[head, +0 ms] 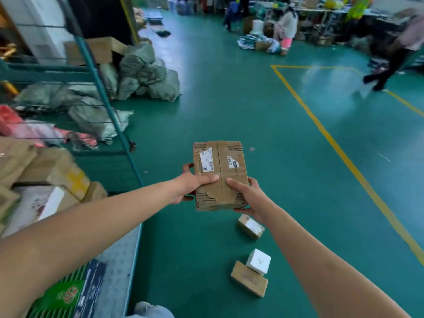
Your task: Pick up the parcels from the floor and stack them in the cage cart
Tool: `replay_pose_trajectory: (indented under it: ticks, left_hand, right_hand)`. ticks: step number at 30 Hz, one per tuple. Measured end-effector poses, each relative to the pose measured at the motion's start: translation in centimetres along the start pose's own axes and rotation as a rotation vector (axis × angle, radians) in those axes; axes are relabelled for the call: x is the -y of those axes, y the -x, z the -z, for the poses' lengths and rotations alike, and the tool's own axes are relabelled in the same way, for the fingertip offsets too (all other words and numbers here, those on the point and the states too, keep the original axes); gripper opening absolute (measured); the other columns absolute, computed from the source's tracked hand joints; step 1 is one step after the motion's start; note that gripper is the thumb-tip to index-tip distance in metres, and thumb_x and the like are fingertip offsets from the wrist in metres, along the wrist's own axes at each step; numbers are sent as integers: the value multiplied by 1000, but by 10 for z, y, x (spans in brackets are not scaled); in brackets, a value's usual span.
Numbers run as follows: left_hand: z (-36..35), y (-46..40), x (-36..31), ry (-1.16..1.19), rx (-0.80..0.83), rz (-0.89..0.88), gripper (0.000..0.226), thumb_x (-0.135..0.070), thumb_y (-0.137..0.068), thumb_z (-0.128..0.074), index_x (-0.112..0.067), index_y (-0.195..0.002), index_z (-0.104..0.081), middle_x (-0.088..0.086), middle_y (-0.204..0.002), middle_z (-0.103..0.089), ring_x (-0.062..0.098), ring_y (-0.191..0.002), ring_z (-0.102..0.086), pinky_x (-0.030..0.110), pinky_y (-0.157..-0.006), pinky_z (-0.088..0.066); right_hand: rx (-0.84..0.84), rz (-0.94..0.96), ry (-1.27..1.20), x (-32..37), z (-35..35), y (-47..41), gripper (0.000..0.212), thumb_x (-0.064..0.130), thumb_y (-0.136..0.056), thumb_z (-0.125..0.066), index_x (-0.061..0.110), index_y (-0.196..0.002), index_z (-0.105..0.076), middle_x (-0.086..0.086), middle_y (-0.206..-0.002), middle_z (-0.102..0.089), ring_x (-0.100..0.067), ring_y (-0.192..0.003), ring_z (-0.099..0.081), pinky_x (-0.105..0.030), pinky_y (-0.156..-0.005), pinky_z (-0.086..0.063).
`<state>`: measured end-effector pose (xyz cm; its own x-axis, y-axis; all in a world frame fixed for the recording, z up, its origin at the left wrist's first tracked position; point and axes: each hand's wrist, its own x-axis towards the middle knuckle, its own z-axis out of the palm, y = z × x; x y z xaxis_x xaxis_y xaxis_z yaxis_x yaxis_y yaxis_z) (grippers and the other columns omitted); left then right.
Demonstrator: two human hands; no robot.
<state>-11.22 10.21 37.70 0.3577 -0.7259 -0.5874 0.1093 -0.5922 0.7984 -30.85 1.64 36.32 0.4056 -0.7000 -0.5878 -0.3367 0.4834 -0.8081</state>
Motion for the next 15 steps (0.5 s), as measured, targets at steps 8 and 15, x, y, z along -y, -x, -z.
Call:
replay_pose_trajectory:
  ticks: [8, 15]
  left_hand:
    - [187, 13, 34, 105, -244, 21, 118, -50, -70, -92, -26, -156, -14, -1, -112, -66, 18, -99, -68, 37, -88, -60]
    - [317, 24, 73, 213, -425, 64, 122, -54, -61, -95, -27, -154, -20, -1, -124, -63, 19, -106, -67, 37, -92, -59]
  right_hand:
    - [240, 28, 187, 52, -188, -40, 88, 51, -78, -86, 30, -147, -36, -1, -125, -65, -26, -110, -67, -54, -93, -59]
    - [394, 12, 321, 71, -334, -69, 82, 51, -79, -85, 28, -144, -39, -1, -123, -65, -25, -107, -68, -51, -88, -62]
